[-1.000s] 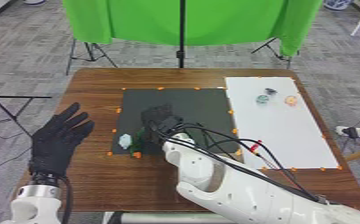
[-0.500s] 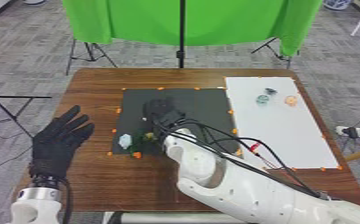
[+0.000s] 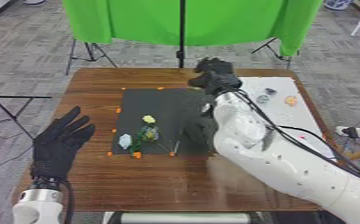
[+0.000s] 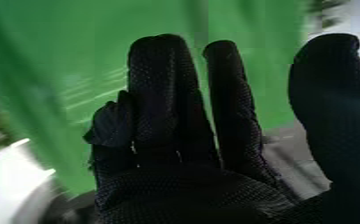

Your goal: Arrange flowers

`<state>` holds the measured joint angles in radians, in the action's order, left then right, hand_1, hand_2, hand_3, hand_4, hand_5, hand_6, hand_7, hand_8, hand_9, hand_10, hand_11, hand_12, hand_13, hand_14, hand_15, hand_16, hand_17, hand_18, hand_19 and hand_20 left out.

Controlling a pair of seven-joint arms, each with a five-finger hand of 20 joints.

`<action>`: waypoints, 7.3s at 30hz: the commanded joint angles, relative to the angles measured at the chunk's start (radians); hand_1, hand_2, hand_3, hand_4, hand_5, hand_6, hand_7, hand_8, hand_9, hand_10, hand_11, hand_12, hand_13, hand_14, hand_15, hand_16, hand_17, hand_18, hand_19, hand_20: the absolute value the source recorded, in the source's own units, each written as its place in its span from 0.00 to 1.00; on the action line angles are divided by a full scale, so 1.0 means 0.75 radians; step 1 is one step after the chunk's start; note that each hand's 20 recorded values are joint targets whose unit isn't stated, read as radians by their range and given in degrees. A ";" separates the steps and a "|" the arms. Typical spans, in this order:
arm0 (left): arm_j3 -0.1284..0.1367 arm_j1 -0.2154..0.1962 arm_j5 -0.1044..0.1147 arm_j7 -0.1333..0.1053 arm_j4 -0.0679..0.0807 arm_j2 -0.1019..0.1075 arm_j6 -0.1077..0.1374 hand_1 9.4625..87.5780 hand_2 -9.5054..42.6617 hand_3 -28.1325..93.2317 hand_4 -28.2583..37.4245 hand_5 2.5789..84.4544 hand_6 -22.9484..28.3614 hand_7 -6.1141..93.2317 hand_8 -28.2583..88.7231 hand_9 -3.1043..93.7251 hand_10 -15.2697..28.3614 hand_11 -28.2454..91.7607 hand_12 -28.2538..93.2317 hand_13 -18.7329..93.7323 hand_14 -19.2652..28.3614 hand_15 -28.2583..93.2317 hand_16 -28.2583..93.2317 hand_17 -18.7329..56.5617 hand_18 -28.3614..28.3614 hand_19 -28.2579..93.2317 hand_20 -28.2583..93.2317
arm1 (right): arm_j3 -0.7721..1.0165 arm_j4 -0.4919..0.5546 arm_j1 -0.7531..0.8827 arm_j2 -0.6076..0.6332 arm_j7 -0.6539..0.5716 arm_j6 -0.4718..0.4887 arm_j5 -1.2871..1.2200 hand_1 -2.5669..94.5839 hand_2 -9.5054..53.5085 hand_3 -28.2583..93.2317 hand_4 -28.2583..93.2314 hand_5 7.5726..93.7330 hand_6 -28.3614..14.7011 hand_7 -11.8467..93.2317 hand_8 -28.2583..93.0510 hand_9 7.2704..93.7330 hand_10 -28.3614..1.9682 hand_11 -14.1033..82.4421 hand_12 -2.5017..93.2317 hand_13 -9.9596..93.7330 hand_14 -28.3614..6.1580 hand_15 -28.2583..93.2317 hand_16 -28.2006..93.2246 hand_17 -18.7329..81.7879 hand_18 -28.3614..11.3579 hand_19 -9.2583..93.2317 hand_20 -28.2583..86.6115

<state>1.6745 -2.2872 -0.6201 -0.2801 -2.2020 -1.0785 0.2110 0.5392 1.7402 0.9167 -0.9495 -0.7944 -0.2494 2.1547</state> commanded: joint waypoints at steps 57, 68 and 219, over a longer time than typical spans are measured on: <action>-0.028 0.012 -0.002 0.005 0.011 0.000 -0.013 0.16 0.31 0.89 0.02 0.47 0.66 0.19 0.17 0.40 0.81 0.46 0.33 0.40 0.99 0.70 0.16 0.18 1.00 0.65 0.52 | 0.058 -0.057 0.273 -0.253 0.359 0.314 0.165 0.61 0.00 0.82 0.00 0.95 0.71 0.26 0.25 1.00 0.71 0.37 0.30 0.91 0.72 0.75 0.41 0.57 0.21 1.00 0.77; -0.024 0.012 -0.007 0.025 0.009 -0.011 -0.015 0.16 0.31 0.89 0.02 0.47 0.66 0.19 0.17 0.40 0.81 0.46 0.33 0.40 0.99 0.70 0.16 0.18 1.00 0.65 0.52 | 0.056 -0.042 0.308 -0.256 0.346 0.402 0.211 0.58 0.00 0.82 0.00 0.88 0.74 0.25 0.23 1.00 0.71 0.35 0.35 0.85 0.67 0.81 0.39 0.54 0.20 1.00 0.78; -0.305 0.437 0.020 0.066 0.217 0.050 -0.054 0.16 0.30 0.89 0.01 0.46 0.65 0.18 0.17 0.39 0.80 0.45 0.33 0.41 1.00 0.72 0.15 0.18 1.00 0.65 0.51 | 0.219 0.008 0.310 -0.048 0.277 0.294 0.332 0.33 0.01 0.91 0.01 0.70 0.66 0.27 0.12 0.68 0.36 0.59 0.21 0.64 0.39 0.91 0.34 0.42 0.18 0.99 0.69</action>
<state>1.4602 -1.9797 -0.6189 -0.2150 -2.0491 -1.0597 0.1491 0.7046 1.7425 1.2285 -1.0498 -0.5192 0.0780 2.4492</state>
